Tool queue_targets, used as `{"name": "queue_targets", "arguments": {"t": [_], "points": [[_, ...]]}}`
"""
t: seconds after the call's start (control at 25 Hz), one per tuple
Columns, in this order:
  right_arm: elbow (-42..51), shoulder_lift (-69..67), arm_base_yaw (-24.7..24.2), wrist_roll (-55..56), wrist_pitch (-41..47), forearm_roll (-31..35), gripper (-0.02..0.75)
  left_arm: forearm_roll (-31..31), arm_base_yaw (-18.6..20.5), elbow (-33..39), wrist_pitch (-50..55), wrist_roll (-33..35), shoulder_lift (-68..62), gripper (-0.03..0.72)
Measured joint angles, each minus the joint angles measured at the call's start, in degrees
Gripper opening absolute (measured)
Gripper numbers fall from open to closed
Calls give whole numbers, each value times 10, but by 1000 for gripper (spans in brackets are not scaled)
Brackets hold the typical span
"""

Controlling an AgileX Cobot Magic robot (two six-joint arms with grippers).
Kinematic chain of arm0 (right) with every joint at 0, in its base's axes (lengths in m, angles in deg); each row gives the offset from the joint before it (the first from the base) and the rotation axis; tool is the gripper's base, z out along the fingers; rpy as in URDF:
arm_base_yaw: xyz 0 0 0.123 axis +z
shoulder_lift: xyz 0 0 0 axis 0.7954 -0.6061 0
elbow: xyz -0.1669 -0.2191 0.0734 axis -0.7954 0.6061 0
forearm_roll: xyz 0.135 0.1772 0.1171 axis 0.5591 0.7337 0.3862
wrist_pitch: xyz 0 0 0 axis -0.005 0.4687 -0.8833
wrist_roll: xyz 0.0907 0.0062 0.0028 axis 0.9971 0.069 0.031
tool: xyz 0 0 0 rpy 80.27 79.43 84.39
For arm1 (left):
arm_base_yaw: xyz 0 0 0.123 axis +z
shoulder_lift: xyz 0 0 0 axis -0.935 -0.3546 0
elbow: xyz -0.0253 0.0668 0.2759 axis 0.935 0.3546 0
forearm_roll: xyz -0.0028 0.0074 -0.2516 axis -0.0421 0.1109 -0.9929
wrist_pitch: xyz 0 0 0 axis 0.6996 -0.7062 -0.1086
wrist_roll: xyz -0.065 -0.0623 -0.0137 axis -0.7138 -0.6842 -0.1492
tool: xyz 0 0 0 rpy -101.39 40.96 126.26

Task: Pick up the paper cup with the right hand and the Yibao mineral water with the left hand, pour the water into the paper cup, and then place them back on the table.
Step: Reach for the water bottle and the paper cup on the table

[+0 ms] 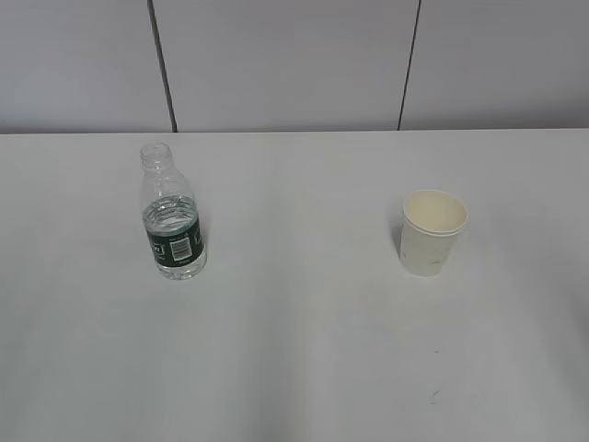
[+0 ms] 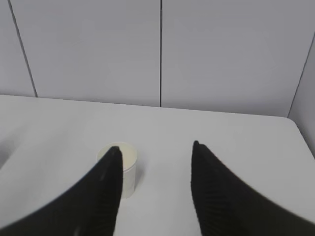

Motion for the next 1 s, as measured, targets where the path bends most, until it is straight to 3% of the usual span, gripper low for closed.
{"name": "queue_targets", "arguments": {"t": [0.44, 0.76, 1.0], "points": [[0, -115, 0, 0, -118, -1, 372, -34, 0, 9, -239, 118, -156, 241], [63, -131, 0, 13, -226, -15, 372, -99, 0, 114, -436, 129, -238, 241], [120, -131, 0, 22, -263, -16, 372, -106, -12, 143, -508, 130, -303, 241]]}}
